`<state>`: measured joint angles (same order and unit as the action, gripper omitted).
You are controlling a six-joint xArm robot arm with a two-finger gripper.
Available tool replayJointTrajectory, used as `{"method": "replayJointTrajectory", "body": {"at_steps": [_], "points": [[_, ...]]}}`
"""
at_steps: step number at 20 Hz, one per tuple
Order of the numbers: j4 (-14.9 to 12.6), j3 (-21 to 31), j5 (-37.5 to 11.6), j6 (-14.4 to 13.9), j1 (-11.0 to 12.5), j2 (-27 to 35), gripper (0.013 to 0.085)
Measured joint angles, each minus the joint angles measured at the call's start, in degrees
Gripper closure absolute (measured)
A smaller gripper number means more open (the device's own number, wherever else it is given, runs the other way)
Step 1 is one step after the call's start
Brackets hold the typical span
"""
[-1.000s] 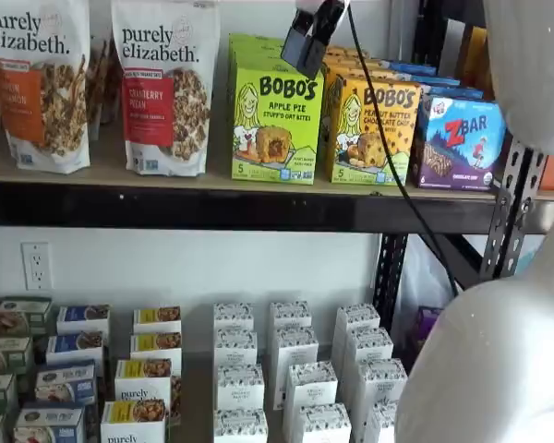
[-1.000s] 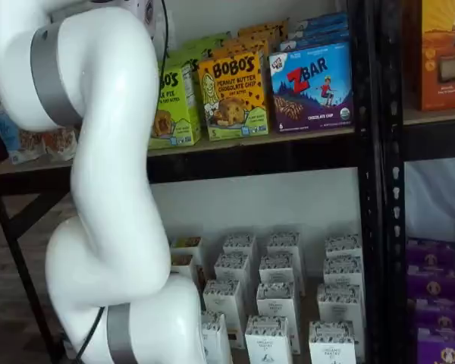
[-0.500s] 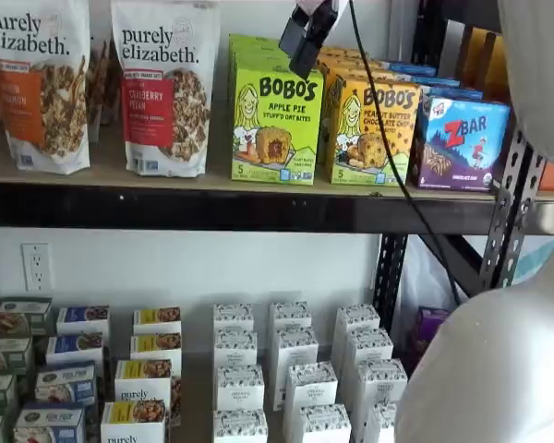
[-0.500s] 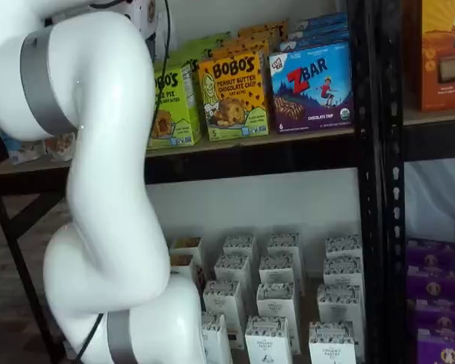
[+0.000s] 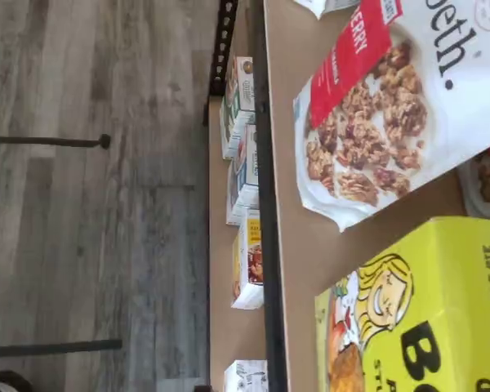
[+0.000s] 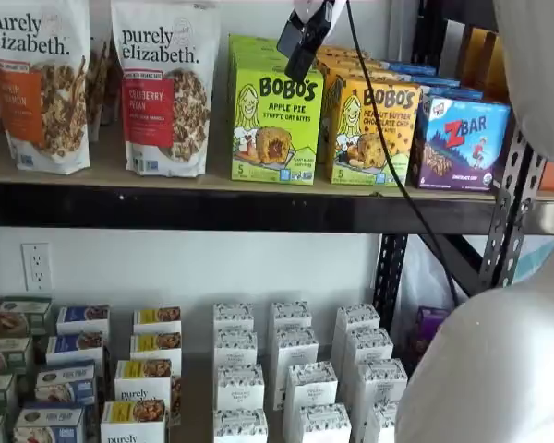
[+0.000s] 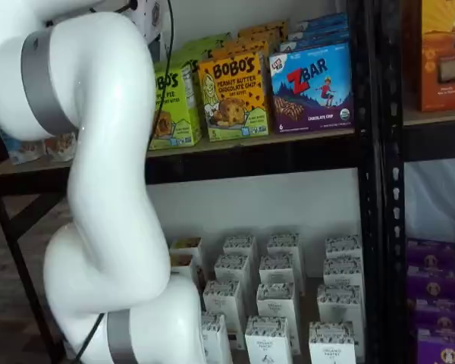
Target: Pick the green box on the top shelf, the fourth from the left
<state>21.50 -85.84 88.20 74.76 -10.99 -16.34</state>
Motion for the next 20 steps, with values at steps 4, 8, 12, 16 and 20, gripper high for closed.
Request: {"method": "replayJointTrajectory", "body": {"at_steps": [4,8,12,16,20], "points": [[0.06,-1.01,0.03,0.61,0.54,1.29,0.013],[0.14,-1.62,-0.31,1.46,1.37,2.19,0.013],[0.36,-1.76,-1.55,2.34,2.2,2.72,0.013],[-0.39,-2.92,-1.75,2.99,2.75,3.95,0.013],[-1.29,-3.93,-1.81,3.6,3.19,5.17,0.013]]}}
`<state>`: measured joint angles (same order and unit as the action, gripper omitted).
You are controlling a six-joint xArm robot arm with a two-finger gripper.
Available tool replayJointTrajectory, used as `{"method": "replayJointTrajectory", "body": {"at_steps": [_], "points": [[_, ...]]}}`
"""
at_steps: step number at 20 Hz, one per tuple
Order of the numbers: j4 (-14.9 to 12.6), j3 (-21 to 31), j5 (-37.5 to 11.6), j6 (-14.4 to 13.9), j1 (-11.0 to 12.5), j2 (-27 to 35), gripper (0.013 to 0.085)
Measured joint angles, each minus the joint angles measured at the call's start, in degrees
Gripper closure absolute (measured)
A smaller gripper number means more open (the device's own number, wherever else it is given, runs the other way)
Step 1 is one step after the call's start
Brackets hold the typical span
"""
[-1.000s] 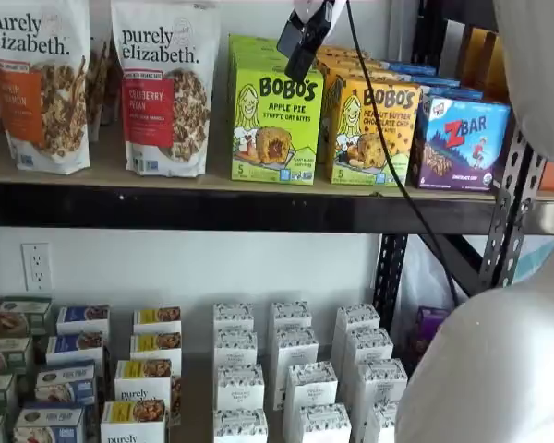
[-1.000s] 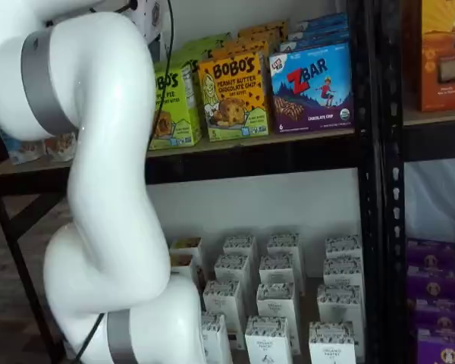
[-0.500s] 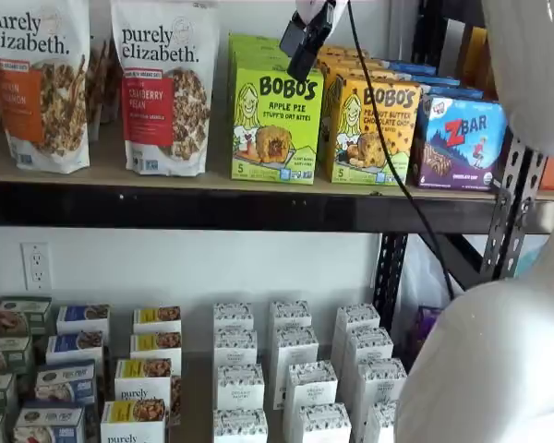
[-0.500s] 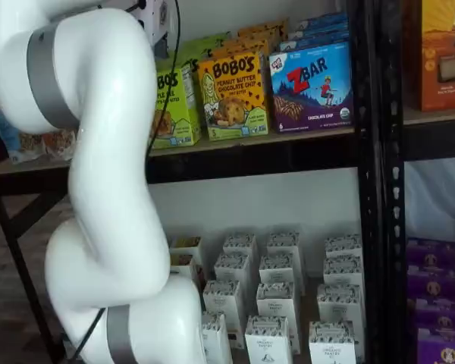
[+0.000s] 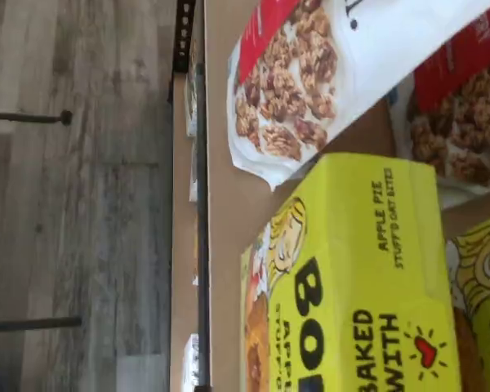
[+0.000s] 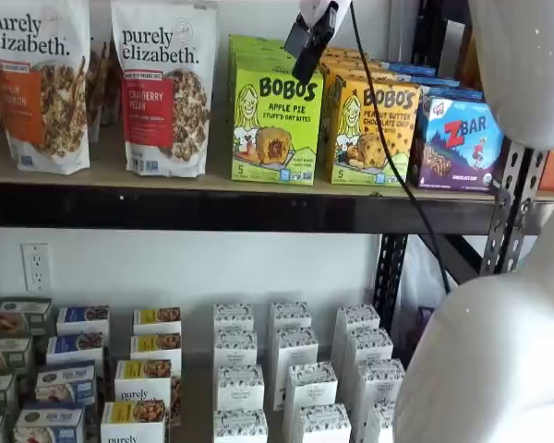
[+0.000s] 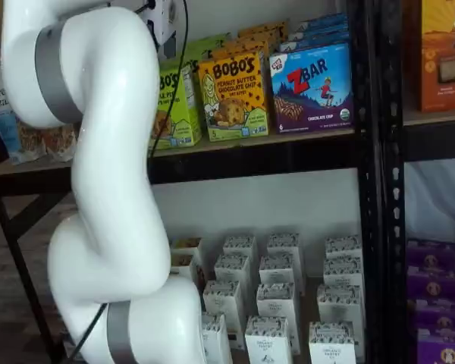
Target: Pick the green box on the top shelf, the fourth from the left
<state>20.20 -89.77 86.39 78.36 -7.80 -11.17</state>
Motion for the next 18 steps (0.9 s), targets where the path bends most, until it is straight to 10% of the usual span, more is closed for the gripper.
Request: {"method": "replayJointTrajectory", "body": {"at_steps": [18], "points": [[-4.21,-4.93,3.43,1.74,0.93,5.34,0.013]]}}
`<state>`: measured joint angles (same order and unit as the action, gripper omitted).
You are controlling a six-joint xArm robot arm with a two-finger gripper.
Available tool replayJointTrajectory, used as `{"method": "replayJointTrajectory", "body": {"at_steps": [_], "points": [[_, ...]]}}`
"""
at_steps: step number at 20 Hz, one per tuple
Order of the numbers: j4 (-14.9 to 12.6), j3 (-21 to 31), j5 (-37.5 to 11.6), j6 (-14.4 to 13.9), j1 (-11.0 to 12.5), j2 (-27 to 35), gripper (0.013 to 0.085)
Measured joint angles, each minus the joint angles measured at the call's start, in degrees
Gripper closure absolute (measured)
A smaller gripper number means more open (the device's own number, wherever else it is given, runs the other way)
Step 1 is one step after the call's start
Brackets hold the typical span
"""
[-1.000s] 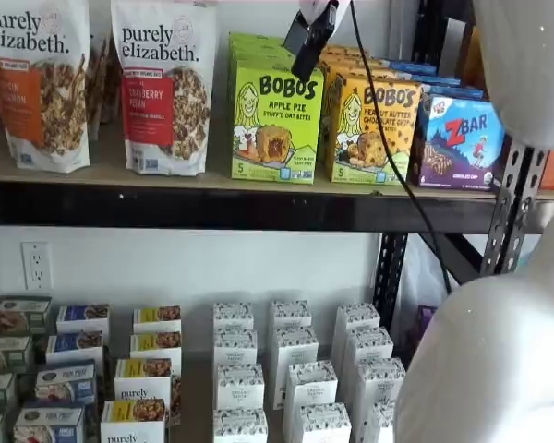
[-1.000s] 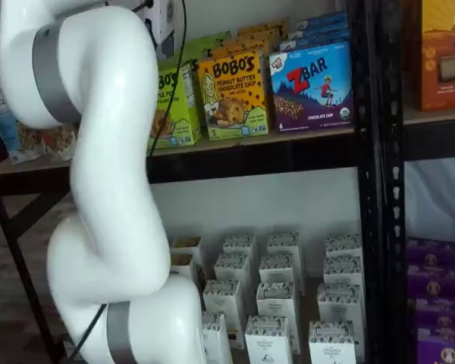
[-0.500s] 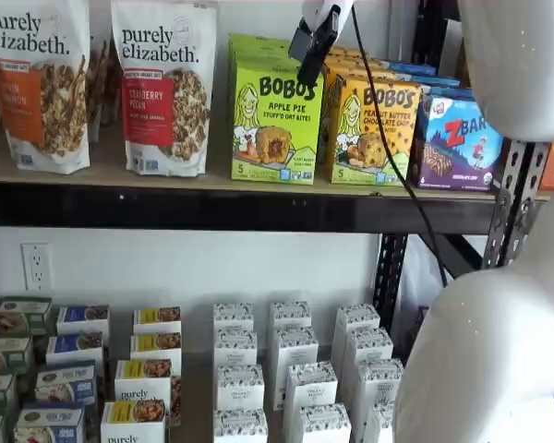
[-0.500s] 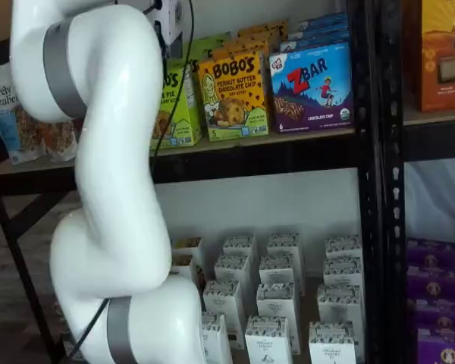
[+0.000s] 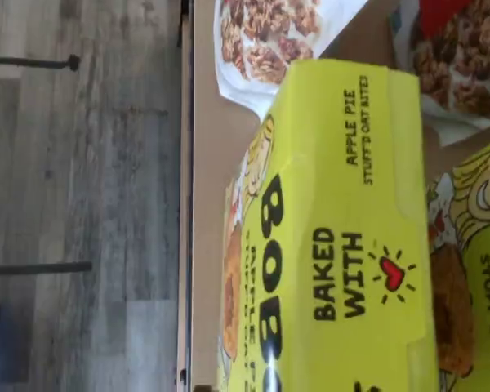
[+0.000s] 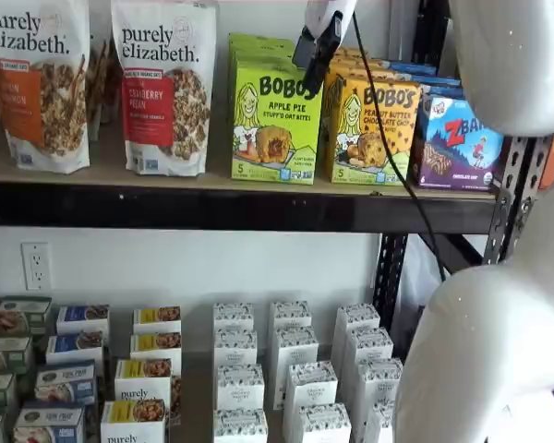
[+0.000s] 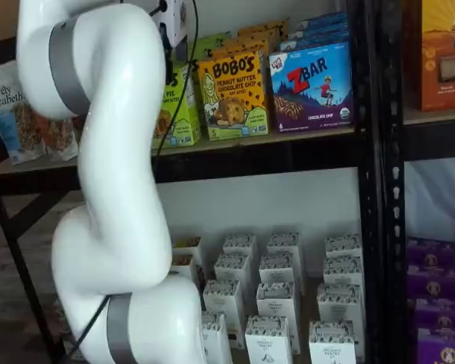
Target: Pick the green box on the top shelf, the fourth from the left
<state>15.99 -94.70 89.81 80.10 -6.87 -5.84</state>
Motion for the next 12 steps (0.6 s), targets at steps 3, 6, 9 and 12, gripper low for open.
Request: {"method": "replayJointTrajectory", "body": {"at_steps": [3,6,9,12], "points": [[-0.43,-0.66,0.68,-0.05,-0.14,0.66,0.013],[-1.29,-1.21,1.15,-0.33,-0.6,1.28,0.013],[-2.27,-1.32,1.16,-0.72,-1.21,1.65,0.013],[-2.97,-1.33,1.09,-1.09,-1.78,2.01,0.013]]}}
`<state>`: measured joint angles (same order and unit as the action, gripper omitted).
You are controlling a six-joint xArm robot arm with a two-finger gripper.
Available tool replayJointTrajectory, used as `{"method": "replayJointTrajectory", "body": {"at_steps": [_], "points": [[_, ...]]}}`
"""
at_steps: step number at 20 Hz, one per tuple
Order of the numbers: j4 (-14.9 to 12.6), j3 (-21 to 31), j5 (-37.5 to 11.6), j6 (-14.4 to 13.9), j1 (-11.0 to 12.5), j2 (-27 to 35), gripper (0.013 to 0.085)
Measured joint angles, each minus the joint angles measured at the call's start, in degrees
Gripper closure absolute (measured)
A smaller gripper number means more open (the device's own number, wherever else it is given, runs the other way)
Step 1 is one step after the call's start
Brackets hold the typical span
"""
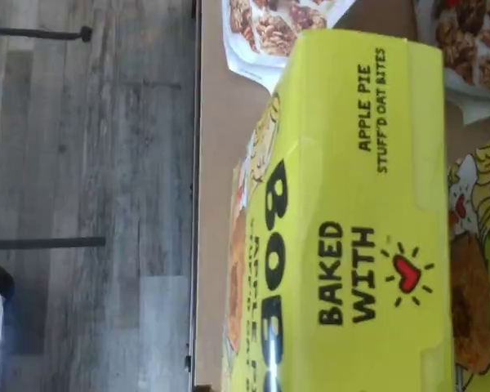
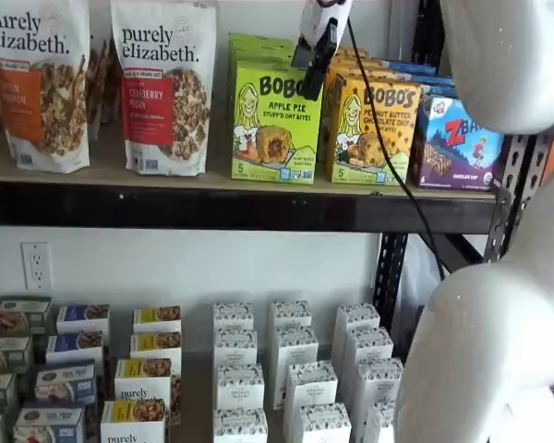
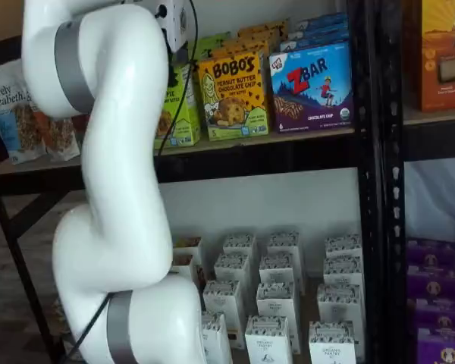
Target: Pick the green box on the top shelf, the fourth from the left
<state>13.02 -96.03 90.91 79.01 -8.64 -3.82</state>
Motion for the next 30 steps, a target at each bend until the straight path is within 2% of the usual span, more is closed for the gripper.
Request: {"method": "replayJointTrajectory", "body": {"at_steps": [8,15,17,18,19,22,23,24,26,30], "points": [[-1.31,1.09,-1.37,-0.51,-0.89,0.04,0.013],[-1.08,1.85,-1.9,-0.3,-0.75,-0.2,0.013],[-0.86,1.94,-1.96,-0.24,-0.67,-0.24,0.021],[-0.78,1.95,-1.96,-0.23,-0.65,-0.25,0.021],[-0.73,1.97,-1.96,-0.22,-0.63,-0.27,0.025],[-0.68,2.0,-1.95,-0.21,-0.62,-0.31,0.029],[-0.59,2.0,-1.94,-0.2,-0.6,-0.33,0.033],[-0.53,2.02,-1.96,-0.19,-0.58,-0.35,0.033],[-0.4,1.97,-1.9,-0.19,-0.56,-0.35,0.041],[-0.44,1.47,-1.28,-0.25,-0.57,-0.09,0.041]]}}
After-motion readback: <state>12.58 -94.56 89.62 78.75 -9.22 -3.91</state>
